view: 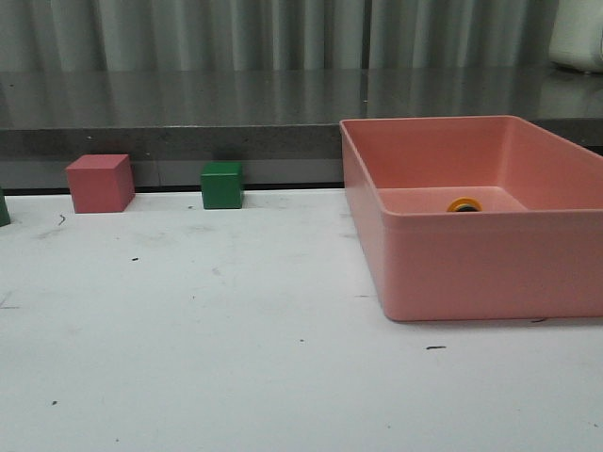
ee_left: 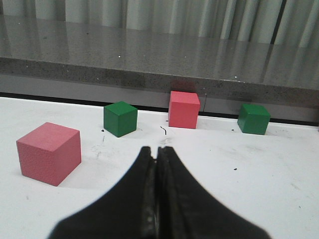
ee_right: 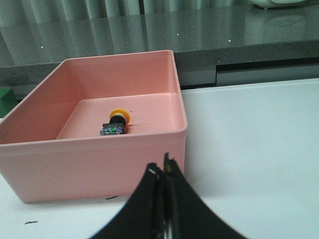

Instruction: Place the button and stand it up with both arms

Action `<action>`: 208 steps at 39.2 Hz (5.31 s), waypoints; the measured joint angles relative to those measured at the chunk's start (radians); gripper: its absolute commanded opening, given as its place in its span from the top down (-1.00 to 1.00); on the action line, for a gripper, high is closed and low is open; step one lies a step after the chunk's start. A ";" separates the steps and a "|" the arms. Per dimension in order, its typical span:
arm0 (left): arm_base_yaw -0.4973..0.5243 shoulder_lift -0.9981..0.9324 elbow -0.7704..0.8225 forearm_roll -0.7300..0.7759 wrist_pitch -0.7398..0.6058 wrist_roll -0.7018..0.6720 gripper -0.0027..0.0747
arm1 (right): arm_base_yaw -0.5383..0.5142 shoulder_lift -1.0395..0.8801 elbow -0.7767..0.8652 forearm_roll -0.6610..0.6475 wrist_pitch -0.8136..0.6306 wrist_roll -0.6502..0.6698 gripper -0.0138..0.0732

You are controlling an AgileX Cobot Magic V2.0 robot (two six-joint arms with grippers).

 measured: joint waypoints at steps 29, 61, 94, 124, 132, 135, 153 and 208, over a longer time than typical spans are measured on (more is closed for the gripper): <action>0.000 0.000 0.000 0.000 0.000 0.000 0.98 | 0.000 0.000 0.000 0.000 0.000 0.000 0.82; 0.000 0.000 0.000 -0.007 -0.140 0.000 0.98 | 0.000 0.000 0.000 0.000 -0.064 0.000 0.82; 0.000 0.359 -0.493 0.052 0.131 0.000 0.98 | 0.000 0.401 -0.545 0.000 0.231 0.000 0.62; 0.000 0.359 -0.494 0.030 0.148 0.000 -0.82 | 0.000 0.622 -0.549 0.006 0.083 0.000 -0.78; 0.000 0.359 -0.494 0.030 0.148 0.000 -0.82 | 0.040 0.944 -0.671 0.047 0.057 0.000 -0.78; 0.000 0.359 -0.494 0.030 0.148 0.000 -0.82 | 0.089 1.053 -0.743 0.053 0.077 0.000 -0.78; 0.000 0.359 -0.494 0.030 0.152 0.000 -0.82 | 0.179 1.597 -1.182 0.065 0.383 0.012 -0.78; 0.000 0.359 -0.494 0.030 0.155 0.000 -0.82 | 0.161 1.949 -1.523 0.071 0.605 0.058 0.46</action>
